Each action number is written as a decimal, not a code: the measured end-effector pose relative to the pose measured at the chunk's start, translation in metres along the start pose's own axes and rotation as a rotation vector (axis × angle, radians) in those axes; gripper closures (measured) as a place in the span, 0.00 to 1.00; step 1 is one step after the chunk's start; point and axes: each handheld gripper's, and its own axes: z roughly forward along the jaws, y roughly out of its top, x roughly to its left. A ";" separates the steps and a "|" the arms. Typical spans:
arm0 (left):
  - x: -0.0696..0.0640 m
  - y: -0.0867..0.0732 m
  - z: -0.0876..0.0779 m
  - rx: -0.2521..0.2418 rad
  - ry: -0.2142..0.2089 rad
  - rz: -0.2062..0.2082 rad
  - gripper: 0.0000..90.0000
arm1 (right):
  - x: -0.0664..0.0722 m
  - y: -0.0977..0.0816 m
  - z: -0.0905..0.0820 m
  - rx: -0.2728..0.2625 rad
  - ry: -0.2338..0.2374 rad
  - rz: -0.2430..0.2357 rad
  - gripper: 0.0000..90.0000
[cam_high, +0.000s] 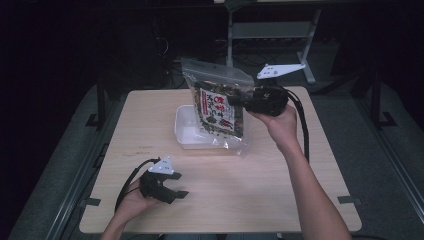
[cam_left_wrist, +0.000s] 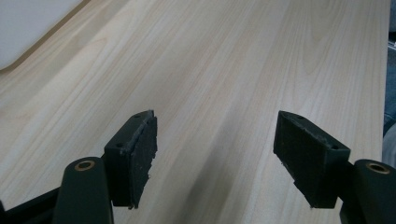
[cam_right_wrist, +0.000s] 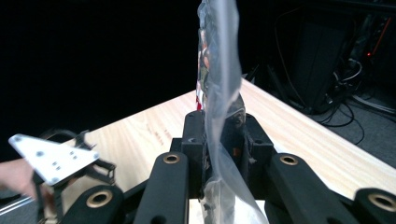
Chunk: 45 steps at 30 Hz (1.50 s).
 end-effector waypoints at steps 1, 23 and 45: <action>0.000 0.000 -0.001 -0.002 0.003 0.001 0.33 | -0.001 0.001 0.003 -0.003 -0.002 -0.001 0.83; 0.000 -0.002 -0.002 -0.008 -0.006 0.001 0.32 | -0.016 0.024 0.062 -0.013 -0.030 -0.006 0.83; -0.002 0.000 0.001 -0.001 -0.010 0.009 0.31 | -0.033 0.007 0.109 0.006 -0.086 -0.011 0.83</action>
